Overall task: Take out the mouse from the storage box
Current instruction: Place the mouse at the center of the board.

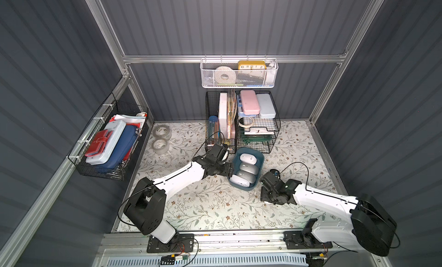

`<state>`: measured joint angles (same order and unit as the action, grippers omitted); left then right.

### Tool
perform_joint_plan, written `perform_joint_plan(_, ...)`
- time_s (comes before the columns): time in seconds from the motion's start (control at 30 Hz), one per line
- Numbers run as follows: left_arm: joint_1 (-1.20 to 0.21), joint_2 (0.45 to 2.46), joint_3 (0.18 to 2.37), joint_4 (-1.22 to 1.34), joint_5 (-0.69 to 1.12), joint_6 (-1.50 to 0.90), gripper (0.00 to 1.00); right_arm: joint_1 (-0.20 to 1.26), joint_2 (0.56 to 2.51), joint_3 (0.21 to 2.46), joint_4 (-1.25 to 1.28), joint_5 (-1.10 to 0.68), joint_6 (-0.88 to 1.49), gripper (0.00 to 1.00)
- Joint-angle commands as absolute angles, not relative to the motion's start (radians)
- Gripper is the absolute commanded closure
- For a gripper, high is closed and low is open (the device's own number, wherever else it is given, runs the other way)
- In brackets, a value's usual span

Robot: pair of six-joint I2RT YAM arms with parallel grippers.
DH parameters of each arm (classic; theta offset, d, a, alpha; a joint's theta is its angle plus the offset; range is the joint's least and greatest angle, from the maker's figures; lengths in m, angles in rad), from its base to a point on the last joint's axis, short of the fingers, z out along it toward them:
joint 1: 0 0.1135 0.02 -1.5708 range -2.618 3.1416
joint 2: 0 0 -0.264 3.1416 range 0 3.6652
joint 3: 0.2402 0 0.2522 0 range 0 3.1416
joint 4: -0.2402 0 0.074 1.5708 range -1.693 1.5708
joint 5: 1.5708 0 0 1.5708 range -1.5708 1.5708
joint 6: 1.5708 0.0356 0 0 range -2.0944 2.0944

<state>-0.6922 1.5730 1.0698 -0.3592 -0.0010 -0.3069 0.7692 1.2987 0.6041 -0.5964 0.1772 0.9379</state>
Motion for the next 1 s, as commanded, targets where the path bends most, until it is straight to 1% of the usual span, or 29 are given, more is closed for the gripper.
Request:
perform_joint_plan(0.0,-0.688,1.56,1.057,-0.359,0.003,-0.296,0.2,0.776,1.336,0.614,-0.548,0.198,0.983,0.43)
perform_joint_plan(0.2,-0.687,1.56,1.049,-0.357,-0.003,-0.299,0.2,0.786,1.394,0.642,-0.55,0.219,0.972,0.34)
perform_joint_plan(0.3,-0.686,1.568,1.051,-0.363,-0.003,-0.299,0.2,0.802,1.383,0.669,-0.582,0.248,0.957,0.27)
perform_joint_plan(0.4,-0.687,1.568,1.049,-0.362,-0.005,-0.3,0.2,0.808,1.35,0.702,-0.633,0.278,0.942,0.24)
perform_joint_plan(0.67,-0.688,1.571,1.038,-0.353,-0.006,-0.307,0.2,0.807,1.281,0.737,-0.676,0.305,0.91,0.23)
perform_joint_plan(0.87,-0.687,1.57,1.031,-0.356,0.003,-0.31,0.21,0.808,1.188,0.822,-0.718,0.366,0.818,0.23)
perform_joint_plan(0.97,-0.687,1.568,1.02,-0.354,0.013,-0.32,0.23,0.794,1.206,0.855,-0.705,0.368,0.768,0.2)
